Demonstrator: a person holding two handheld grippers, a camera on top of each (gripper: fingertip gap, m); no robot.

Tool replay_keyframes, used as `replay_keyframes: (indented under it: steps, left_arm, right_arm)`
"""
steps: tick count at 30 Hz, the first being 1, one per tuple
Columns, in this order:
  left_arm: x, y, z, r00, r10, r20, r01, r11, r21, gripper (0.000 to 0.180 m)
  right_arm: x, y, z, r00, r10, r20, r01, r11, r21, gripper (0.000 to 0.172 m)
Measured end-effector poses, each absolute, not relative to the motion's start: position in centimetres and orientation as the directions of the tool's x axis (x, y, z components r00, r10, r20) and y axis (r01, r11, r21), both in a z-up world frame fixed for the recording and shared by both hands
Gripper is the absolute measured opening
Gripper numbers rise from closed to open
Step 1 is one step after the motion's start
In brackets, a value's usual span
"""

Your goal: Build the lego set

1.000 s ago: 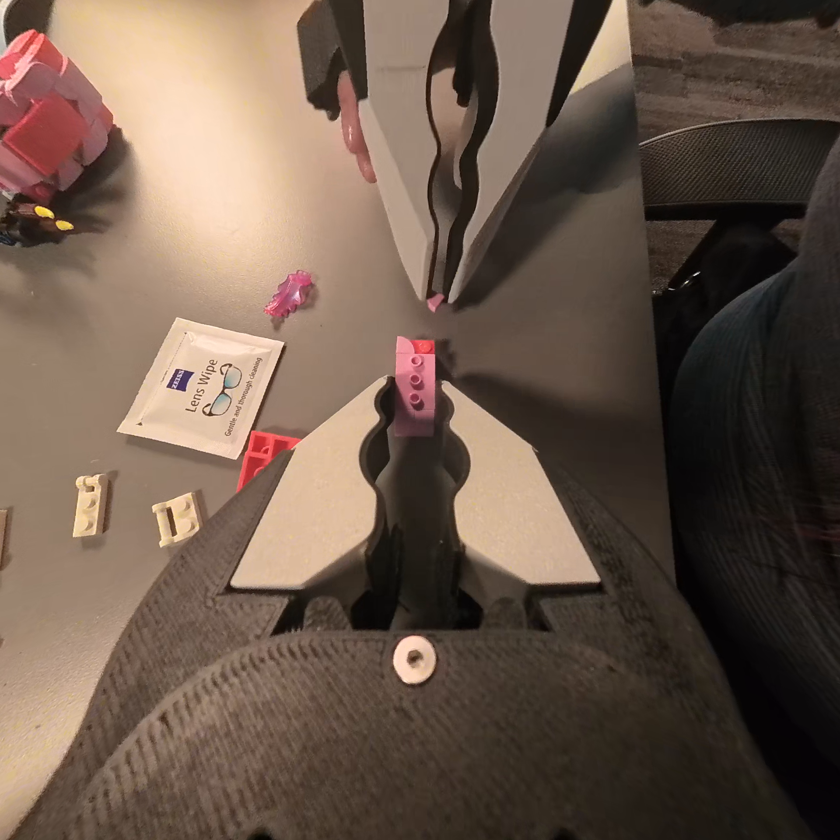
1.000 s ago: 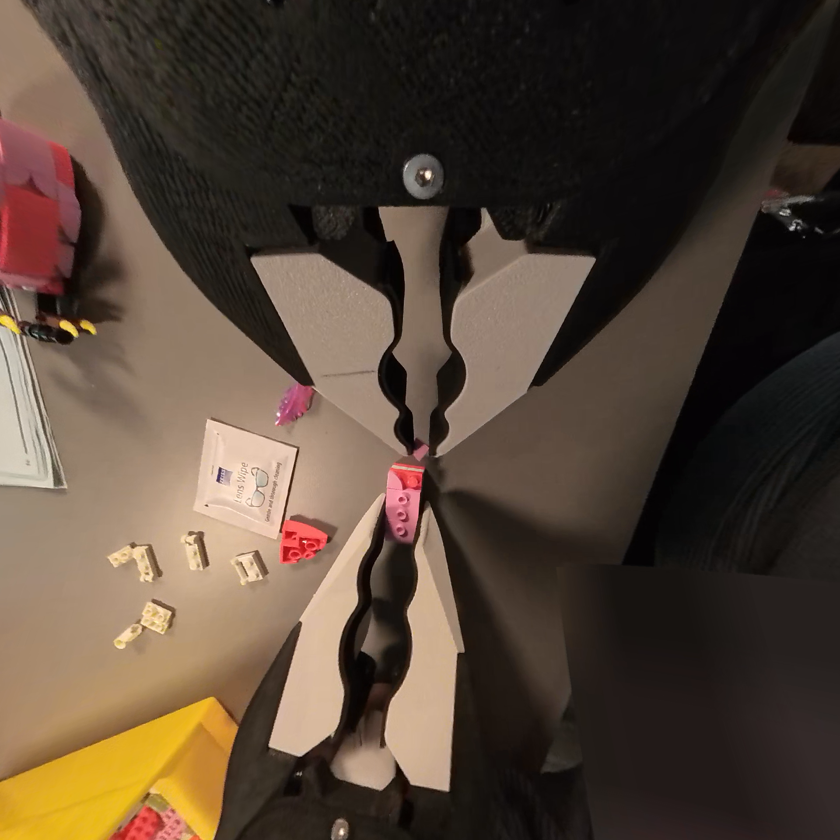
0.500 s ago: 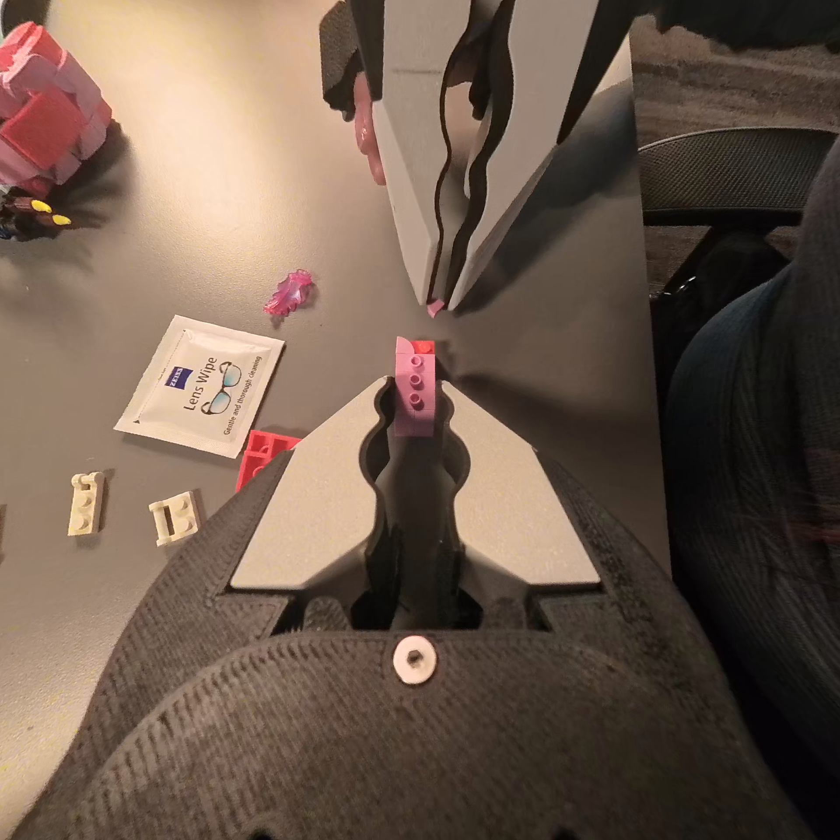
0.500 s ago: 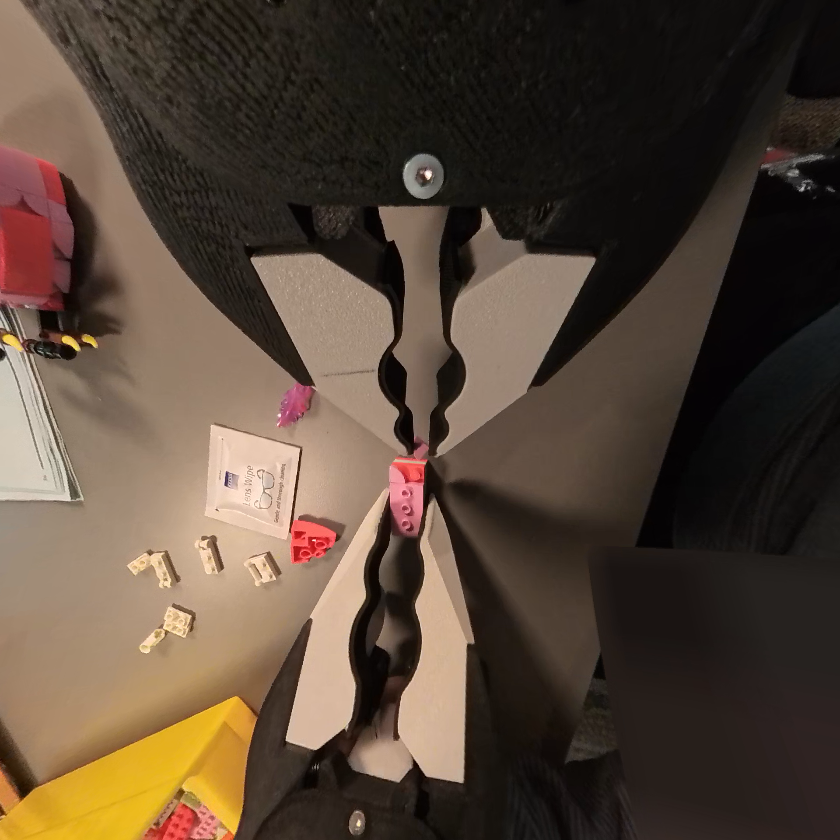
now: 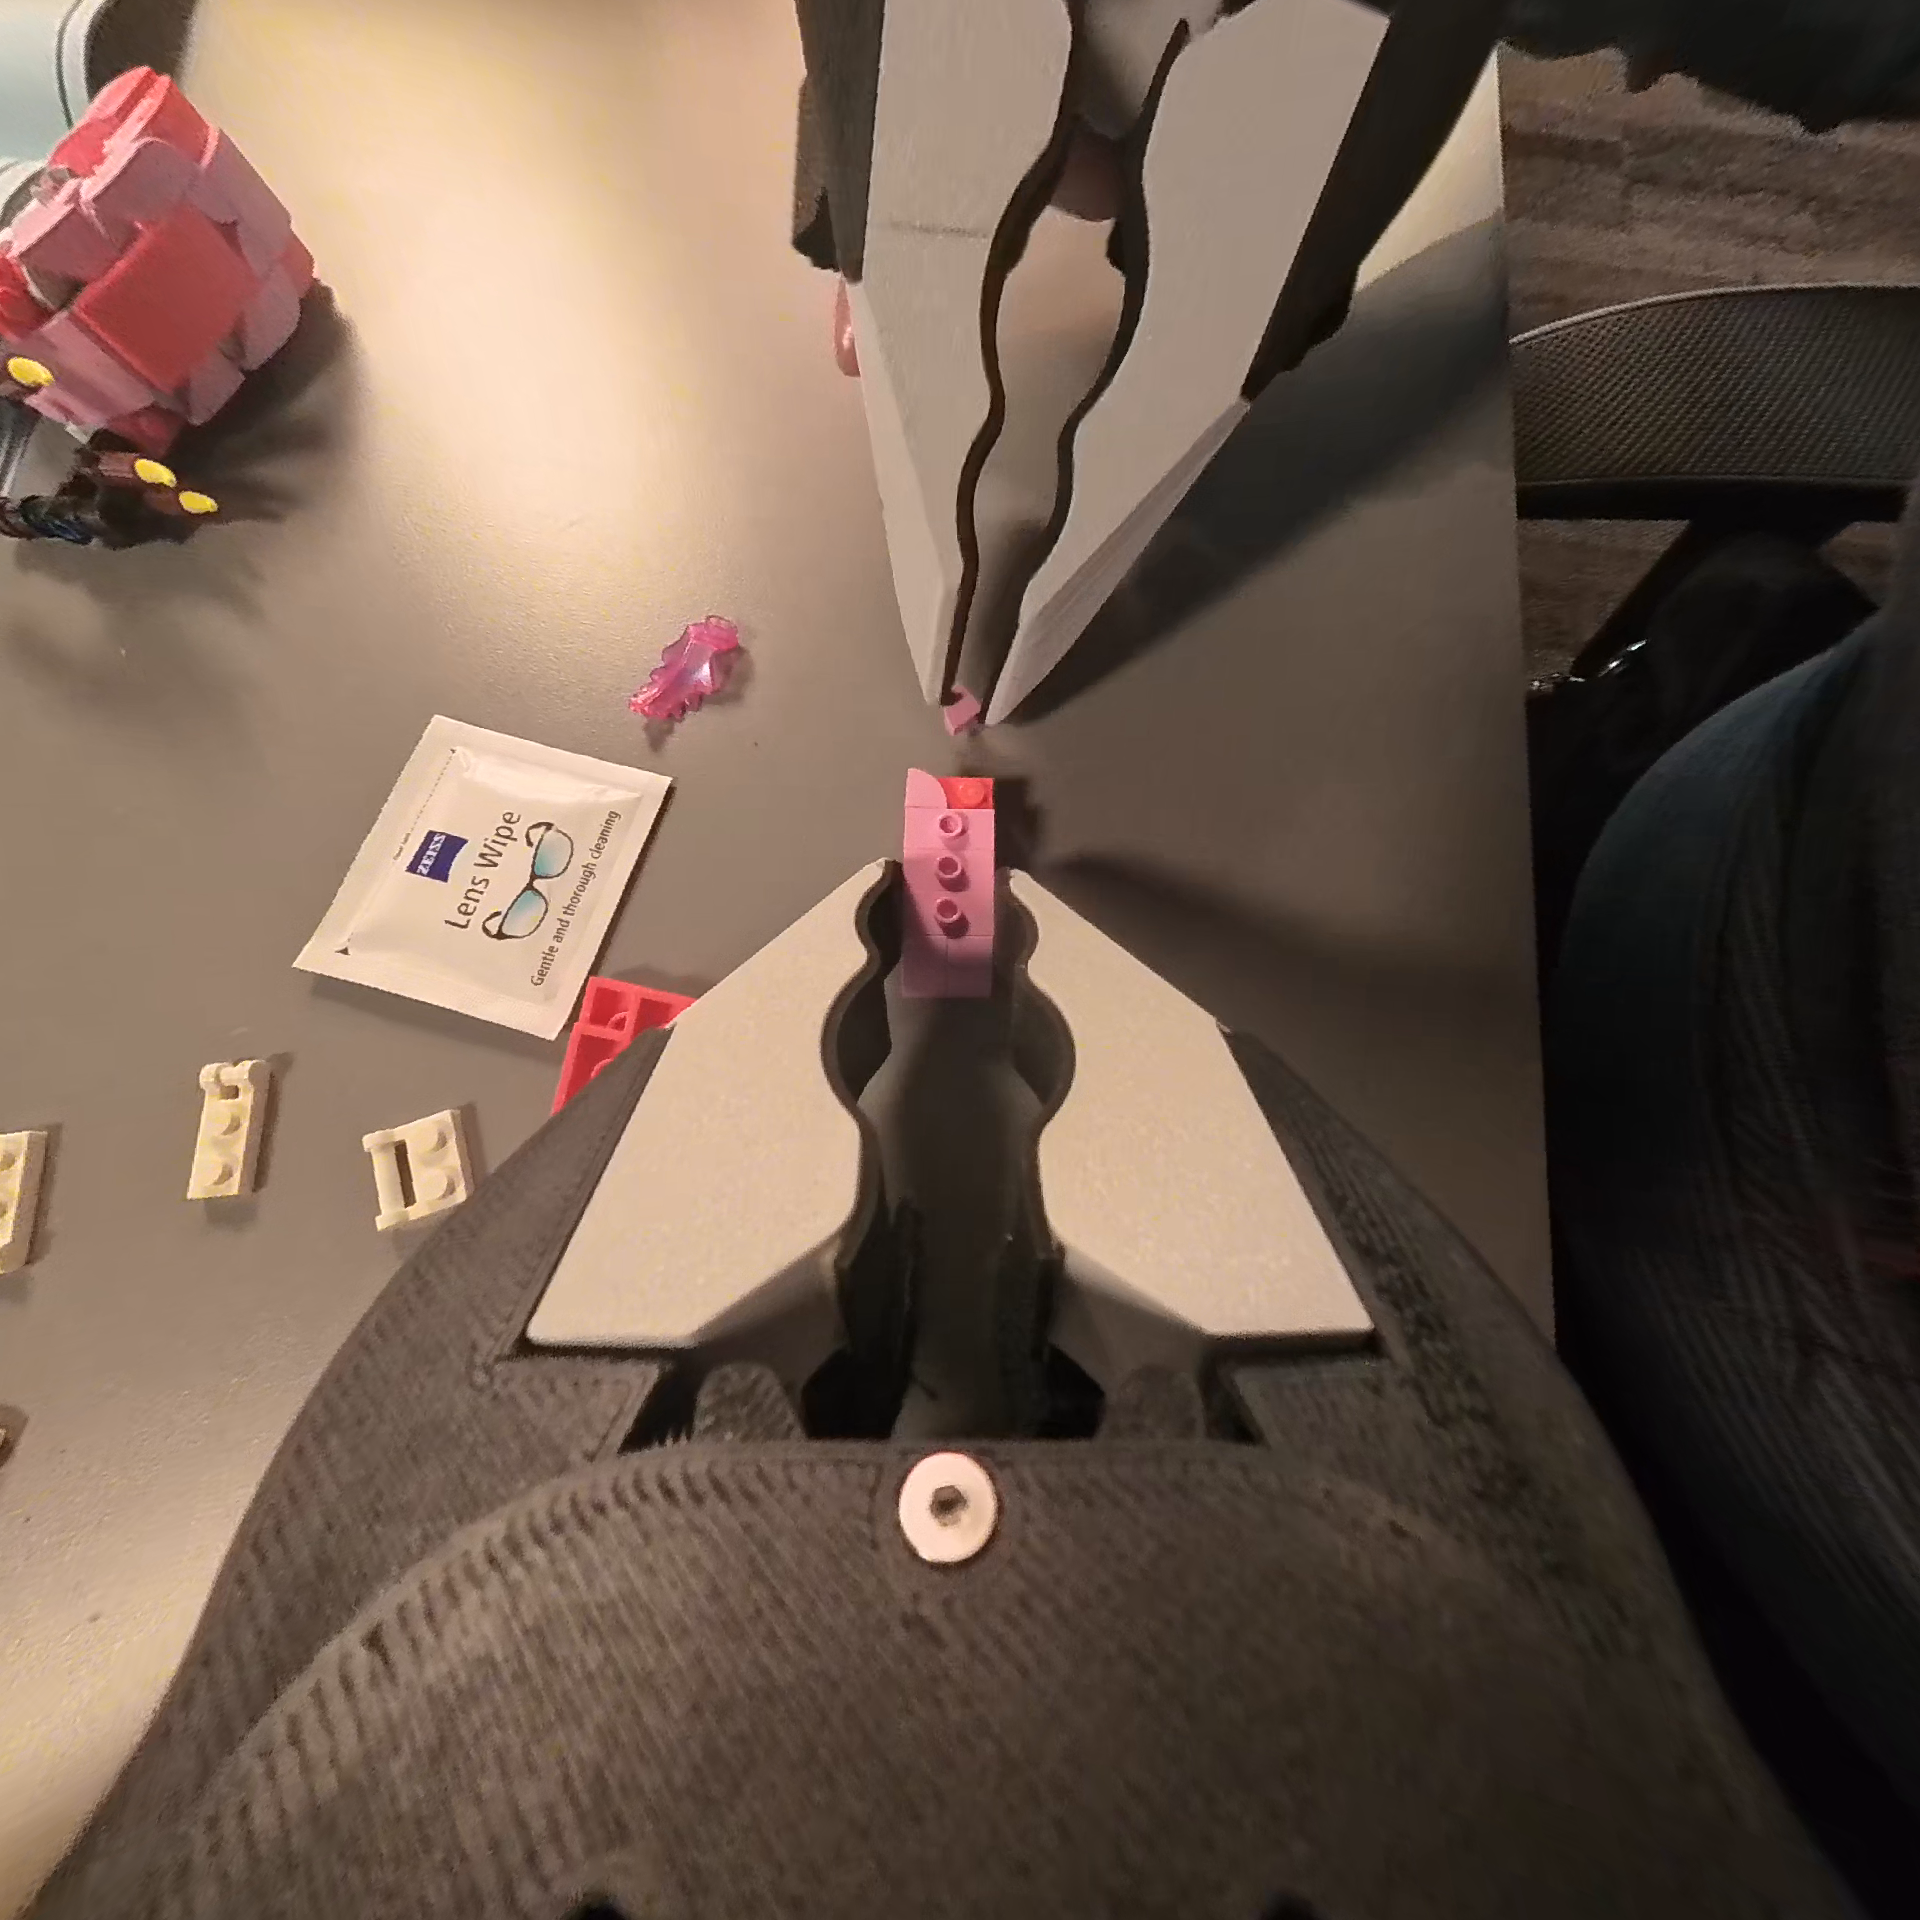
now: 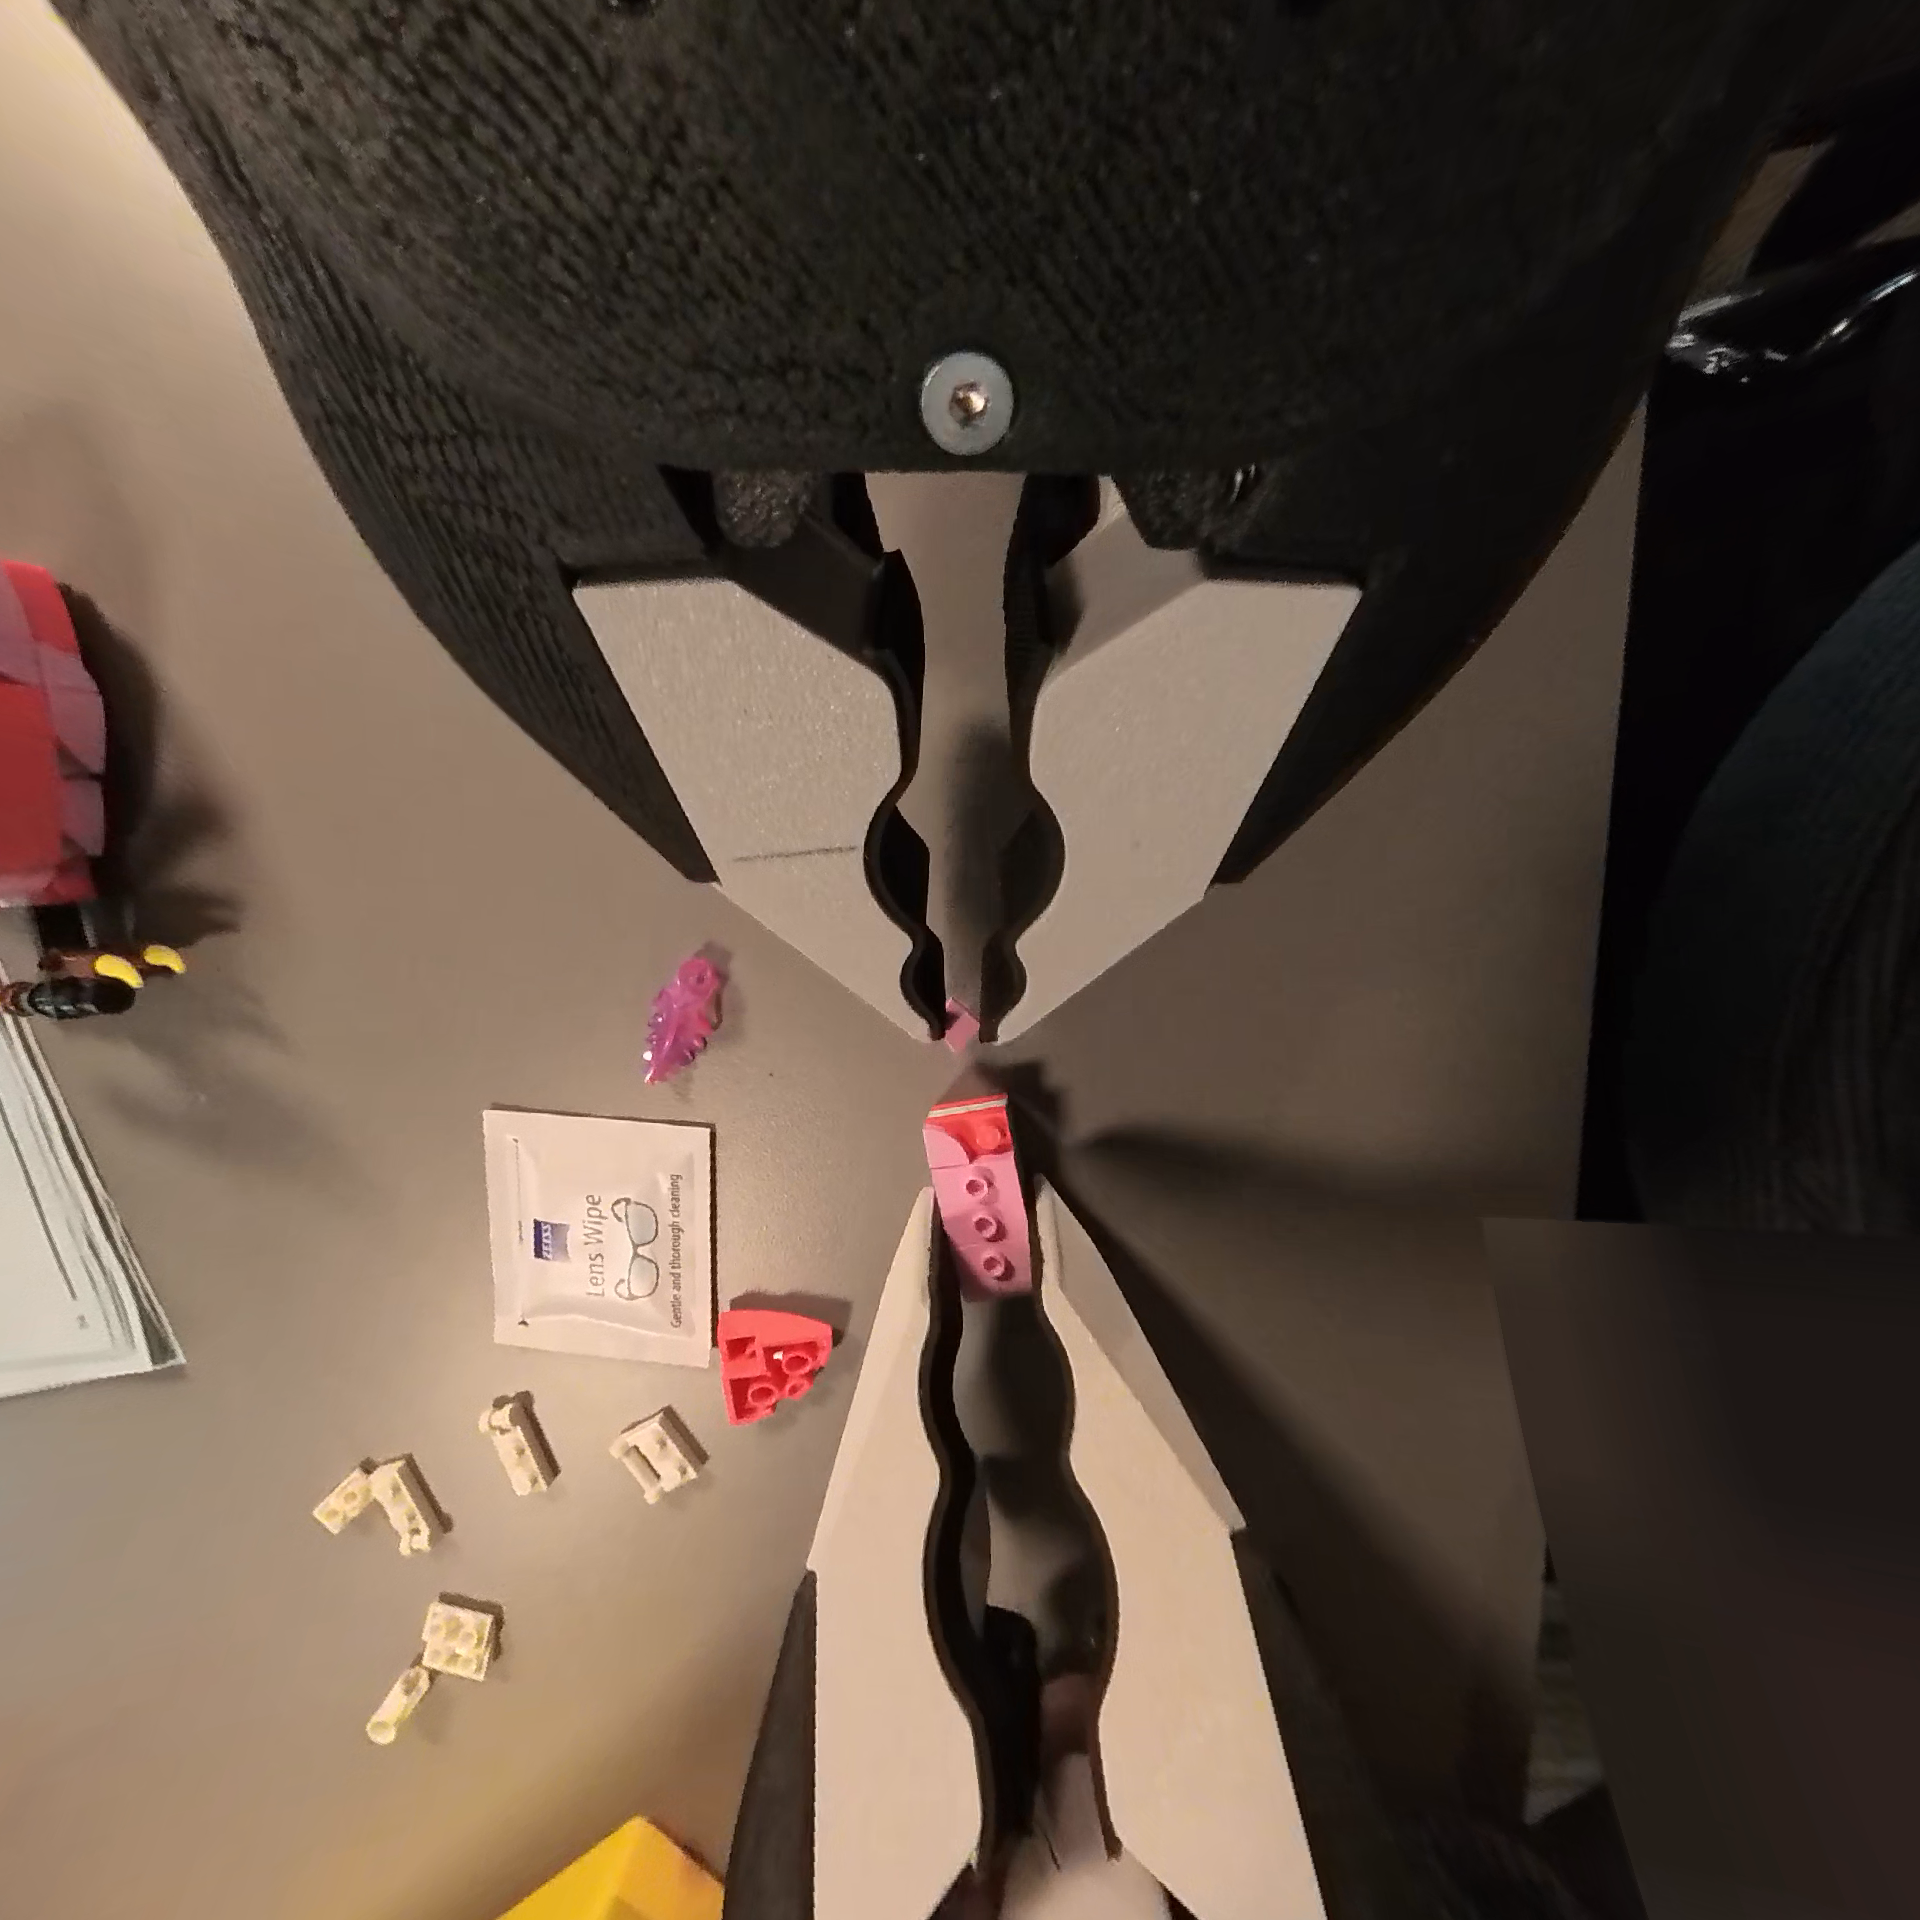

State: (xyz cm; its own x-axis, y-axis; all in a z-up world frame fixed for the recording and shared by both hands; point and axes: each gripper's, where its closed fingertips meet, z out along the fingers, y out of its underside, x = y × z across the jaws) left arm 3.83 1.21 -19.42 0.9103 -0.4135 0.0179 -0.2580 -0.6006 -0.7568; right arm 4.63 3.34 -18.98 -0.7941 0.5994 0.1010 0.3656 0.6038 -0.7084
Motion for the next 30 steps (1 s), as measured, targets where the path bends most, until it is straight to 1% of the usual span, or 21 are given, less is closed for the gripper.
replay_keyframes:
  steps: [9,13,30]
  left_arm:
    - [3.77,1.26,-19.42,0.919,-0.393,0.009,-0.251,-0.604,-0.757,0.016]
    - [3.77,1.27,-19.42,0.92,-0.392,0.01,-0.249,-0.604,-0.757,0.016]
    - [3.77,1.25,-19.42,0.92,-0.392,0.014,-0.247,-0.605,-0.757,0.016]
  right_arm:
    - [4.52,3.48,-19.37,-0.756,0.649,0.08,0.429,0.585,-0.689,0.006]
    - [4.47,3.59,-19.34,-0.749,0.659,0.074,0.435,0.572,-0.696,0.013]
    - [5.25,3.11,-19.32,-0.77,0.638,-0.023,0.446,0.511,-0.735,0.014]
